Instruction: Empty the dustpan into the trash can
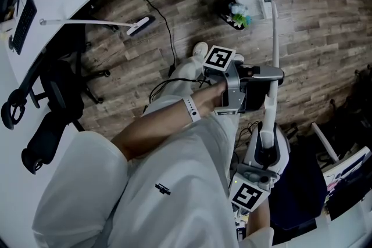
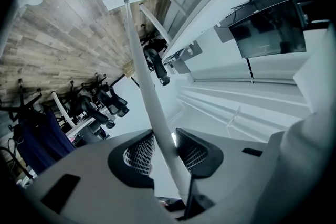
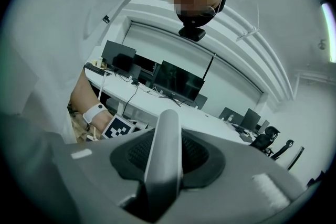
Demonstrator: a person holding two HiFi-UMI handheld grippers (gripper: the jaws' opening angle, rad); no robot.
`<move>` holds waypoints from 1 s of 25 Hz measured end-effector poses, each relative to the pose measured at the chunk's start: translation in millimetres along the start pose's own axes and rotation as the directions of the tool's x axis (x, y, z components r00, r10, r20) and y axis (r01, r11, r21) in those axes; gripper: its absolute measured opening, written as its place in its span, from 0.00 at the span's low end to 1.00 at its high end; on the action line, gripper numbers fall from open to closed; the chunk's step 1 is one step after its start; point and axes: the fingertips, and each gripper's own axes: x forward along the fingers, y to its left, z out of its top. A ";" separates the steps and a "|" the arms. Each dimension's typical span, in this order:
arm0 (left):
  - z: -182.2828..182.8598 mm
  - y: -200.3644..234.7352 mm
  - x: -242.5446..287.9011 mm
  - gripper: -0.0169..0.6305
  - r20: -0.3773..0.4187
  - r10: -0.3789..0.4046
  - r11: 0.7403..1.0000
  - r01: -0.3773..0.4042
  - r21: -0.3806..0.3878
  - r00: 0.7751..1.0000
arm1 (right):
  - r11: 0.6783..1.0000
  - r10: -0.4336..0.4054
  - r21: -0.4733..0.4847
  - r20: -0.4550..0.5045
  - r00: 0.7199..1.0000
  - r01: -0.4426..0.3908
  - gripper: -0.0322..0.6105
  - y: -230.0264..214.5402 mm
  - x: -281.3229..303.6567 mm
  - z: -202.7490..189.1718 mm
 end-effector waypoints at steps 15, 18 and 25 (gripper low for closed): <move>-16.8 -14.1 10.6 0.23 -0.065 0.000 1.000 0.002 0.031 0.998 | 0.999 -0.032 -0.015 0.012 0.999 0.032 0.25 -5.0 -9.1 16.7; -24.7 -15.3 16.8 0.23 -0.087 0.012 0.999 -0.009 0.035 0.996 | 0.999 -0.050 -0.007 0.013 0.999 0.050 0.25 -9.3 -15.5 21.1; -44.4 -6.4 33.9 0.23 -0.144 0.054 0.998 -0.051 0.026 0.988 | 0.992 -0.119 0.040 0.006 0.993 0.119 0.25 -23.2 -33.5 25.0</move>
